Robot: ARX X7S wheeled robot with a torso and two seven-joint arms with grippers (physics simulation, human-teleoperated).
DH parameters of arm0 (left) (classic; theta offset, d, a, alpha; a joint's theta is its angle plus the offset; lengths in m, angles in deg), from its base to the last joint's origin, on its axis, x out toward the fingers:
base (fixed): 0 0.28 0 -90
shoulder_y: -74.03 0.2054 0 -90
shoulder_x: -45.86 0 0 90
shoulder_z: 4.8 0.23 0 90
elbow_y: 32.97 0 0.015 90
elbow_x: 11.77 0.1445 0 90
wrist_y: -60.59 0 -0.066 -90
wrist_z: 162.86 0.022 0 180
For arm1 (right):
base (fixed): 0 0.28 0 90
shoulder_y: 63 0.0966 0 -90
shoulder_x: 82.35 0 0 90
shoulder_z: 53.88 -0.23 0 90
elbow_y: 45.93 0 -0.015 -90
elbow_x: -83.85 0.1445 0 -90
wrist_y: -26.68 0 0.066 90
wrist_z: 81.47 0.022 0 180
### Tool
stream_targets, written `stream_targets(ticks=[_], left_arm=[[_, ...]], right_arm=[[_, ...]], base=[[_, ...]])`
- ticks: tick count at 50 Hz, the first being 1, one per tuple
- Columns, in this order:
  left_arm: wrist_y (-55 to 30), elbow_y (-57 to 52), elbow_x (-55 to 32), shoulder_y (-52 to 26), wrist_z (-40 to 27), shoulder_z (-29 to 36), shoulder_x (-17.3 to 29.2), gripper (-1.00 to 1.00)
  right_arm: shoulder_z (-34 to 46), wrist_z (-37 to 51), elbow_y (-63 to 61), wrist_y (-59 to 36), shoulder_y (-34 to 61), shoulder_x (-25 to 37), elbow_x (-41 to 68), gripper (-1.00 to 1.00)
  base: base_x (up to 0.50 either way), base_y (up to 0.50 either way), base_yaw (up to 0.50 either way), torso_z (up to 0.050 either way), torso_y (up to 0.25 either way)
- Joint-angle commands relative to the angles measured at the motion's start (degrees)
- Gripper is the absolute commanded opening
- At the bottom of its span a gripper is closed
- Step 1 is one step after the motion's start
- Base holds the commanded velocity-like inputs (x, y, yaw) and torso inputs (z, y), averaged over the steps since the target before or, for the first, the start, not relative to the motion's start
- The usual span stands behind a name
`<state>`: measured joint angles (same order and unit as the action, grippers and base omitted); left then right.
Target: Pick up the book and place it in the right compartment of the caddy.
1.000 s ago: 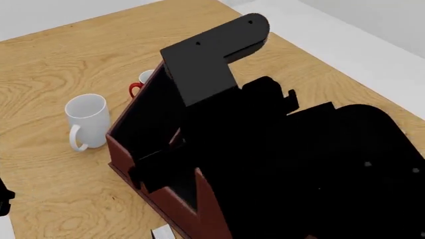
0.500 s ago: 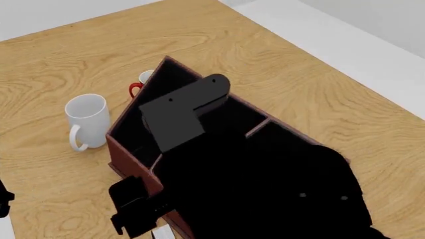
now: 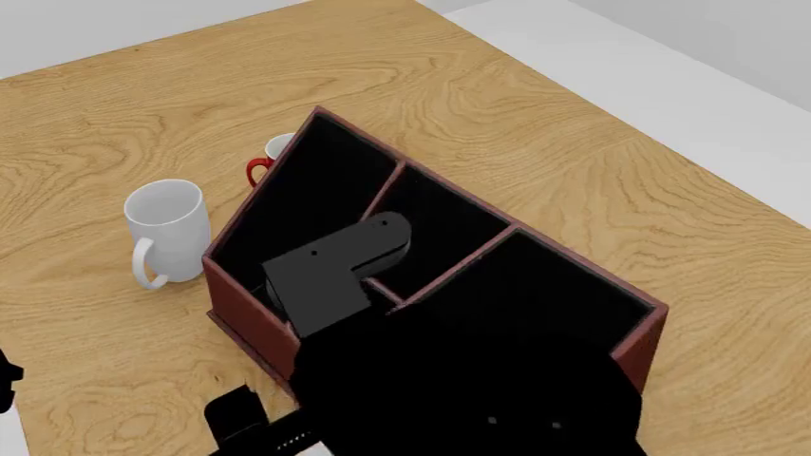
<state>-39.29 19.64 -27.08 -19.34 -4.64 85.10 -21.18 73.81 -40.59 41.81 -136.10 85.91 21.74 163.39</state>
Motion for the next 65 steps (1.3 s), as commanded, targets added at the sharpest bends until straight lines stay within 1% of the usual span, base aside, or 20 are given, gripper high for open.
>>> stream_targets(ticks=[1,5,13,28,65], left_arm=[[0.2,0.2,-0.1,-0.1,-0.3,0.0,-0.1,1.0],[0.0,0.1,0.0,-0.1,-0.5,0.2,0.0,1.0],[0.0,0.0,-0.4,-0.2,-0.6,-0.2,0.2,1.0],[-0.2,-0.3,-1.0,-0.1,-0.8,-0.4,0.4,1.0],[0.1,-0.2,-0.9,0.1,-1.2,0.2,1.0,1.0]], right_arm=[[3.8,-7.5,4.5,4.2,-1.1,-0.6,-6.4,1.0],[5.1,-9.6,6.5,5.9,-1.7,-0.9,-8.2,1.0],[6.0,-10.6,6.7,7.2,-4.0,-0.5,-8.9,1.0],[7.7,-13.0,8.1,9.9,-5.3,-1.1,-10.7,1.0],[11.1,-20.1,15.8,16.9,-8.6,-1.9,-15.4,1.0]], base=[[0.0,0.0,0.0,0.0,0.0],[0.0,0.0,0.0,0.0,0.0],[0.0,0.0,0.0,0.0,0.0],[0.0,0.0,0.0,0.0,0.0],[0.0,0.0,0.0,0.0,0.0]])
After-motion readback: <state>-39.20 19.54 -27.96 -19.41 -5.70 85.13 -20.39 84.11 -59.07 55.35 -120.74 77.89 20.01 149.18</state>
